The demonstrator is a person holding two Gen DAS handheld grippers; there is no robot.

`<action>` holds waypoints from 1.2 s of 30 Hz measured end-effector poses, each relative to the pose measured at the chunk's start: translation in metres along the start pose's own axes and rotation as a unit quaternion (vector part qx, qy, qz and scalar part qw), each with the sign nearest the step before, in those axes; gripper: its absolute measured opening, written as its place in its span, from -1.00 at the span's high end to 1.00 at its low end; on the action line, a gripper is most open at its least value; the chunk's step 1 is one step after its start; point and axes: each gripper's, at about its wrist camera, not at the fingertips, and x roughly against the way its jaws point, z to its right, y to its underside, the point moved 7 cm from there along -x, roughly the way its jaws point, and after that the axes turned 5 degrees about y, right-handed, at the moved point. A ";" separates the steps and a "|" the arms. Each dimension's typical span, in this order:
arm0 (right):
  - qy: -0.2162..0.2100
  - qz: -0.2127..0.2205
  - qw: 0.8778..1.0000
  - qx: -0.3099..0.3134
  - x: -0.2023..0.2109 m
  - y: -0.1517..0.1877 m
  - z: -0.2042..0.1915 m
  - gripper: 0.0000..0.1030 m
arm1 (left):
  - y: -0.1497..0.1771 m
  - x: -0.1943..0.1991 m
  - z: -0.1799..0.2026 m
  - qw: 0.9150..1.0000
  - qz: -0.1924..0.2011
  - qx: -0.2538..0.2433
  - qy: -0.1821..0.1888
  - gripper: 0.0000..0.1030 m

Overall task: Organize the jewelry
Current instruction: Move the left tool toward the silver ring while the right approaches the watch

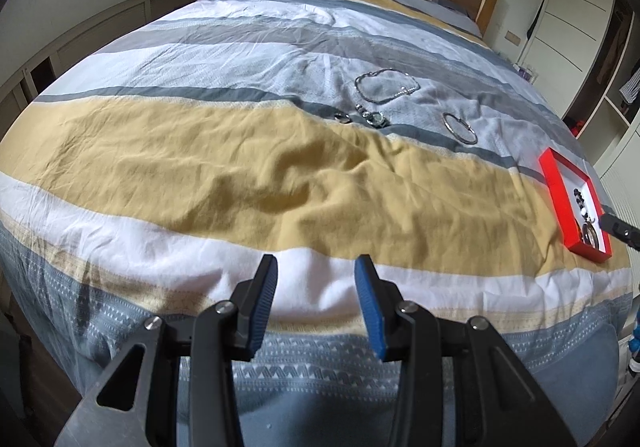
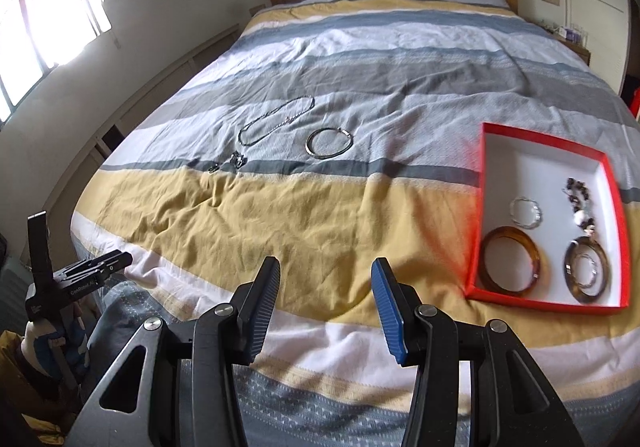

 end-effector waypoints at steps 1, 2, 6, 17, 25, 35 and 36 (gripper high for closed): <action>-0.004 -0.005 1.000 0.003 -0.007 -0.002 -0.002 0.09 | -0.004 -0.003 -0.001 1.000 0.001 0.001 0.000 0.26; -0.008 -0.010 1.000 0.006 -0.015 -0.004 -0.006 0.09 | -0.007 -0.004 -0.001 1.000 0.001 0.001 0.000 0.26; -0.022 -0.023 0.999 0.019 -0.039 -0.012 -0.017 0.09 | -0.023 -0.017 -0.003 1.000 0.003 0.001 0.002 0.26; -0.049 -0.043 0.997 0.028 -0.091 -0.034 -0.026 0.09 | -0.048 -0.052 -0.001 1.000 -0.006 -0.003 0.012 0.26; -0.067 -0.051 0.996 0.043 -0.119 -0.049 -0.038 0.09 | -0.076 -0.077 0.008 0.999 -0.002 -0.018 0.029 0.26; -0.091 -0.049 0.992 0.073 -0.152 -0.080 -0.069 0.09 | -0.121 -0.119 0.020 0.997 0.000 -0.059 0.047 0.26; -0.092 -0.049 0.992 0.077 -0.156 -0.082 -0.071 0.09 | -0.124 -0.126 0.020 0.997 -0.003 -0.062 0.048 0.26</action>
